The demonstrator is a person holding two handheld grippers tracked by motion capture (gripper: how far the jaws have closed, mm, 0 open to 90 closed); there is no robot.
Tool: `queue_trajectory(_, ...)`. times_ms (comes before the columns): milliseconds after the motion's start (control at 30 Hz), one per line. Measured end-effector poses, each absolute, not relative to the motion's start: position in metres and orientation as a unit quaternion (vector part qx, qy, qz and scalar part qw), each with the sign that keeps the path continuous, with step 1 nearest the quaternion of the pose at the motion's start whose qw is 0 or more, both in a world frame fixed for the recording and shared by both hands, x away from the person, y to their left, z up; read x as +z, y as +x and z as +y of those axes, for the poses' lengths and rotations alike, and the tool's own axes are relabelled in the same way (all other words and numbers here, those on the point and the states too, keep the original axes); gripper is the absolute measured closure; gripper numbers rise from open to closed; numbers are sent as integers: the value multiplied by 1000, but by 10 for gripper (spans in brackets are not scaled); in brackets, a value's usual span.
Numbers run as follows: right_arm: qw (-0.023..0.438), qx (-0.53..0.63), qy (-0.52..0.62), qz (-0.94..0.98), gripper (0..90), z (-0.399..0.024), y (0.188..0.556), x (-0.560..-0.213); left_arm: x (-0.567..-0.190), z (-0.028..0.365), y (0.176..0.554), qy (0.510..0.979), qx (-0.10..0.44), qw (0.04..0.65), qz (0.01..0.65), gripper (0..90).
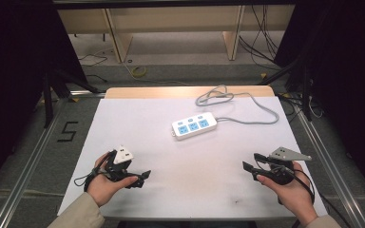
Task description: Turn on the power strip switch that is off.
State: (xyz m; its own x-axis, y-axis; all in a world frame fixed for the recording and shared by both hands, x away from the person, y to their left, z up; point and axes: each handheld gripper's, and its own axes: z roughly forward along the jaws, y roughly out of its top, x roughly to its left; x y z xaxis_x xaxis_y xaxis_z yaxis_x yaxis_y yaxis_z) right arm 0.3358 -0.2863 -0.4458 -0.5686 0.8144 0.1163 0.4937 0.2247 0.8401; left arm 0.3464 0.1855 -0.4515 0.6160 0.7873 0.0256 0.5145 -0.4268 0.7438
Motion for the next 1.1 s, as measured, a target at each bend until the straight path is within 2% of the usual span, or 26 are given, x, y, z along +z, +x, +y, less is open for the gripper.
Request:
queue_trajectory(100,188,445,427,764,601,-286,335,-443,-451,185,345,823,191,361,395,68)
queue_trajectory(133,188,445,427,764,601,-286,335,-443,-451,184,345,822,192,362,396,68)
queue_trajectory(167,196,448,425,762,692,-286,335,-441,-451,184,345,821,192,363,396,72)
queue_trajectory(200,198,447,426,761,734,-286,335,-440,-451,184,345,821,192,363,396,72)
queue_trajectory(400,209,426,429,769,898,-285,337,-439,-451,185,345,822,193,362,396,80)
queue_trajectory(1100,214,408,426,779,900,-274,357,-435,-451,185,345,821,194,365,394,92)
